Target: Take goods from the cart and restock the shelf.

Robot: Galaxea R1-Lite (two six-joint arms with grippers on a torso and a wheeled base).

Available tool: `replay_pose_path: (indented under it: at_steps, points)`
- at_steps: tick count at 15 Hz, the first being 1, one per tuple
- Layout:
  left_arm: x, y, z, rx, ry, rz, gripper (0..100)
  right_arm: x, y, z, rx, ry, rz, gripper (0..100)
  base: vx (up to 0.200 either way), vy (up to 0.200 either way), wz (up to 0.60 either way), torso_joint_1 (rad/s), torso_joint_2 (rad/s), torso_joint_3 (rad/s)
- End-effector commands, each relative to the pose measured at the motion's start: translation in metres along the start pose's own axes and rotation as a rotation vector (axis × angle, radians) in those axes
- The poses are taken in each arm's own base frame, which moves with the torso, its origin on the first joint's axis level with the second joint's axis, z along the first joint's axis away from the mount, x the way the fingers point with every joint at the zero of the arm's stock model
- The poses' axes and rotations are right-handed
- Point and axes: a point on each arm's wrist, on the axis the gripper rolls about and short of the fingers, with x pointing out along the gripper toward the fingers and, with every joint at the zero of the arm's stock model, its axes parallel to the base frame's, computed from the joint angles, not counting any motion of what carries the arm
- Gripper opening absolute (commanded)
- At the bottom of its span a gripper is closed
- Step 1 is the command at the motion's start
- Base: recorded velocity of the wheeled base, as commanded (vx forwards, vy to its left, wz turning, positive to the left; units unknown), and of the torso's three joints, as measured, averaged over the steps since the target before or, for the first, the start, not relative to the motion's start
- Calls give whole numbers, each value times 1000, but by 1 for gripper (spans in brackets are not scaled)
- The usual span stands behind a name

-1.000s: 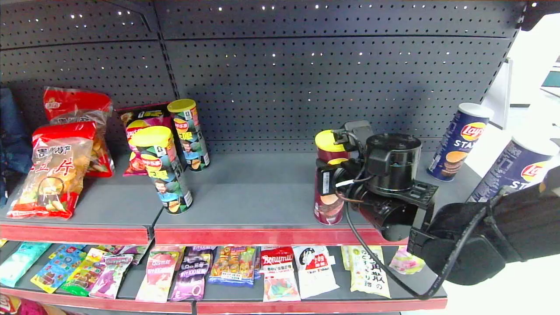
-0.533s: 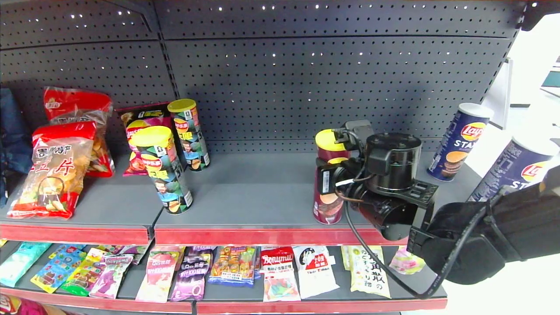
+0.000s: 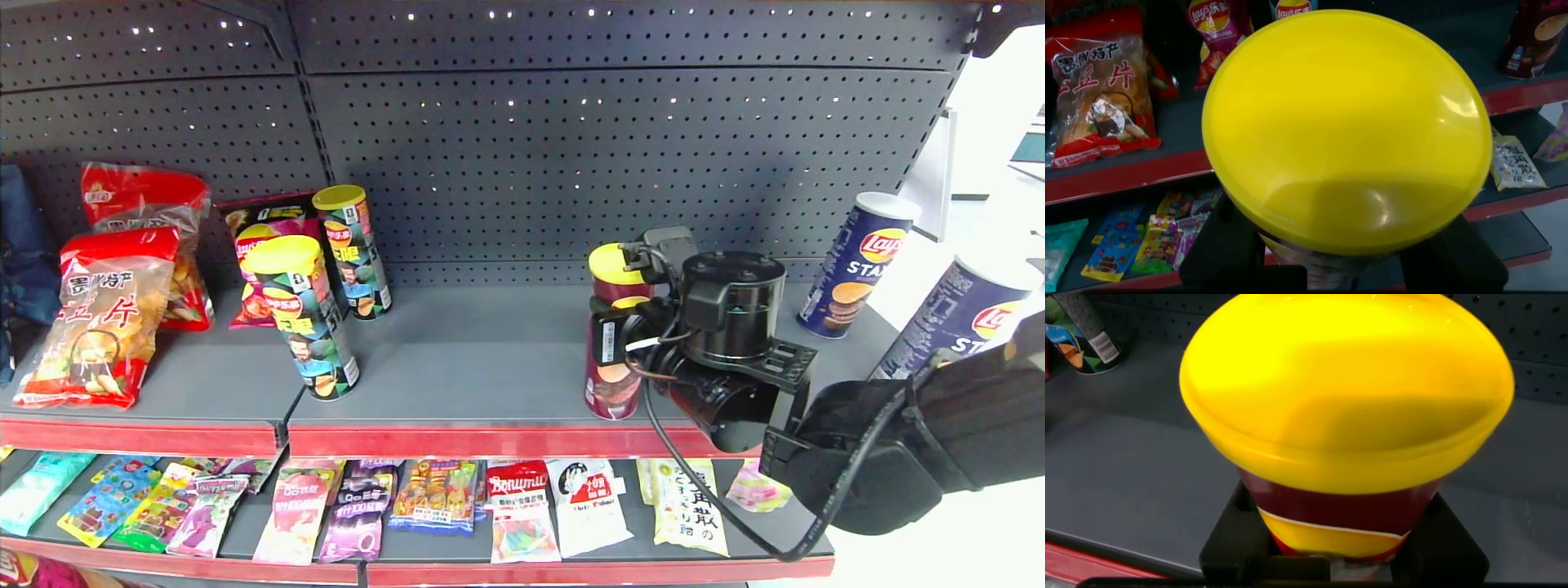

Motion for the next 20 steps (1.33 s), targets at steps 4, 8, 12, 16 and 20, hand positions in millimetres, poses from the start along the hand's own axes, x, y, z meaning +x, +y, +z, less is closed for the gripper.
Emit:
replay_pose_path:
  at_steps: [4,8,12,16,20]
  points:
    - [1,0,0,-2,5,-4,0,-2,-1,-5,-10,16,0,0,0,0,0,0,0,0]
    - [0,0,-1,0,-1,-2,0,-4,-2,-10,-18,32,1,0,0,0,0,0,0,0]
    - [0,0,-1,-1,2,-2,0,-6,2,-8,-15,26,13,0,0,0,0,0,0,0]
    - [0,0,-1,0,-2,0,0,-6,4,-8,-16,23,18,0,0,0,0,0,0,0]
    - [0,0,-1,0,-1,-2,0,-7,8,-6,-14,16,27,100,0,0,0,0,0,0]
